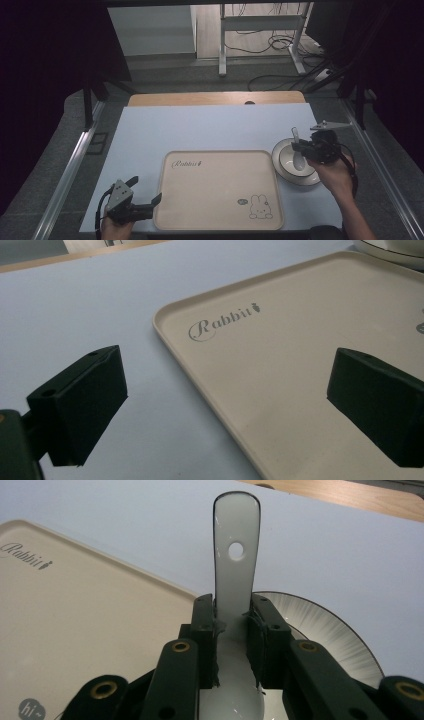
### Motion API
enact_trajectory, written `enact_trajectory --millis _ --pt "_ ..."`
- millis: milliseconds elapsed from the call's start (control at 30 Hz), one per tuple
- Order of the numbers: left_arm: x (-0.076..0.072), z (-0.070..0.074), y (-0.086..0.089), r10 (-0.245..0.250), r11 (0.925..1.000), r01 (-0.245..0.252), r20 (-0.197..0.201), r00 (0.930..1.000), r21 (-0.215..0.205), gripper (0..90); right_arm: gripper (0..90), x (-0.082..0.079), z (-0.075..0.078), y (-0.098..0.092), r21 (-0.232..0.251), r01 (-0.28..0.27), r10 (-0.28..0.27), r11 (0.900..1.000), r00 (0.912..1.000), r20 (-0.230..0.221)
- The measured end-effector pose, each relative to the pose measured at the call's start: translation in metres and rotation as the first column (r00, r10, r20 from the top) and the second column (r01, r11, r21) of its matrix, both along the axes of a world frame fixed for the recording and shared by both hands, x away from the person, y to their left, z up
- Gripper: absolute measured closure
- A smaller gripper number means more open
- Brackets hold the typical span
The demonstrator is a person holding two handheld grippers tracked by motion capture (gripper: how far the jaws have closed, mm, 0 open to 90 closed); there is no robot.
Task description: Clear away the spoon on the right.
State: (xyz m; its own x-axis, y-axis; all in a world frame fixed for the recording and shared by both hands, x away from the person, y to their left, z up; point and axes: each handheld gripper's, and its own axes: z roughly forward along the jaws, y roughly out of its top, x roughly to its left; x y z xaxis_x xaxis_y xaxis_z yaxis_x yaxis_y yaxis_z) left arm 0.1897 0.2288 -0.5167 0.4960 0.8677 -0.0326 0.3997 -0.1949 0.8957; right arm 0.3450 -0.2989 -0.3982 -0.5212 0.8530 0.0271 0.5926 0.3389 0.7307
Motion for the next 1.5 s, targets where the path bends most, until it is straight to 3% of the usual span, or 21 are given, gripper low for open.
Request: enact_trajectory --millis 700,1500 --pt "0.000 0.000 -0.001 -0.003 1.0000 0.003 0.001 1.0000 -0.004 2.6 75.1 -0.024 0.024 0.012 0.036 -0.073 0.074 0.997 0.9970 -0.024" --pt "-0.001 0.002 -0.001 -0.009 0.9999 0.009 0.005 0.9999 -0.008 2.6 75.1 -0.046 0.011 0.041 0.026 -0.167 0.169 0.986 0.9801 -0.104"
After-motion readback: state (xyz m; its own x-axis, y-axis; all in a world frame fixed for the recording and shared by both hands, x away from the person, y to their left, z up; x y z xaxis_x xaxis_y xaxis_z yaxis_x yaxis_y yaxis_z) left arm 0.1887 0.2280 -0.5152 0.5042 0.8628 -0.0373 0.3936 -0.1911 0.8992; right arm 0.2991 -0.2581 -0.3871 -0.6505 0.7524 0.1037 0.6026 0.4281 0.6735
